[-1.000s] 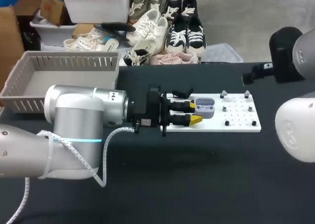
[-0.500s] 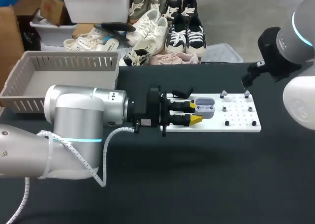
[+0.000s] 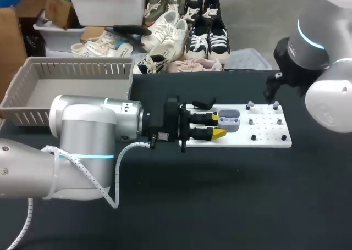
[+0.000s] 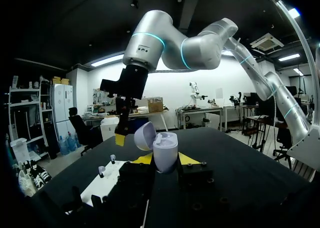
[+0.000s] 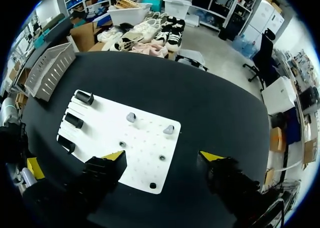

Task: Pick up each earbud case from the left stands, insert the matching earbuds, close the lid, and place the case in the box.

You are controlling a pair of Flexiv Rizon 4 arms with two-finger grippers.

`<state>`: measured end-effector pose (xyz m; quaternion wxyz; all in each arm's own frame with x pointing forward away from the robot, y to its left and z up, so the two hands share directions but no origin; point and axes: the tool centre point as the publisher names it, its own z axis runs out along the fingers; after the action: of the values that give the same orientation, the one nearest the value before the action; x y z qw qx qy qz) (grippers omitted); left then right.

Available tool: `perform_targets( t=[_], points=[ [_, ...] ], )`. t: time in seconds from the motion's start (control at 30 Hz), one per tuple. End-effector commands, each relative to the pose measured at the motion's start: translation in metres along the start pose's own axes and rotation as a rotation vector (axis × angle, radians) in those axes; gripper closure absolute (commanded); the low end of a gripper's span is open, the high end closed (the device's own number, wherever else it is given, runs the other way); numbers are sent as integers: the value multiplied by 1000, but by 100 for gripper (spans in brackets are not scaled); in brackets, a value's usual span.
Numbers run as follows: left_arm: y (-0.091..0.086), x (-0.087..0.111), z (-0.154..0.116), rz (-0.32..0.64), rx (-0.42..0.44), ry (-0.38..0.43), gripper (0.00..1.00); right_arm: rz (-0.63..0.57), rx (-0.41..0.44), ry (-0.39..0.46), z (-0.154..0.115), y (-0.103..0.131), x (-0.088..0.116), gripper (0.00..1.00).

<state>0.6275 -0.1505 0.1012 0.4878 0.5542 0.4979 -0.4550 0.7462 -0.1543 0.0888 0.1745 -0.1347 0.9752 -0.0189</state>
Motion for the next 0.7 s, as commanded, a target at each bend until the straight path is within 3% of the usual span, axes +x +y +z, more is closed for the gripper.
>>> perform_targets(
  t=[0.03, 0.37, 0.7],
  points=[
    [0, 1, 0, 0, 0, -2, 100, 0, 6, 26, 13, 2, -9, 13],
    [0, 1, 0, 0, 0, -2, 100, -24, 37, 75, 31, 3, -17, 34],
    [0, 1, 0, 0, 0, -2, 100, -7, 60, 123, 43, -5, -19, 44]
  ],
)
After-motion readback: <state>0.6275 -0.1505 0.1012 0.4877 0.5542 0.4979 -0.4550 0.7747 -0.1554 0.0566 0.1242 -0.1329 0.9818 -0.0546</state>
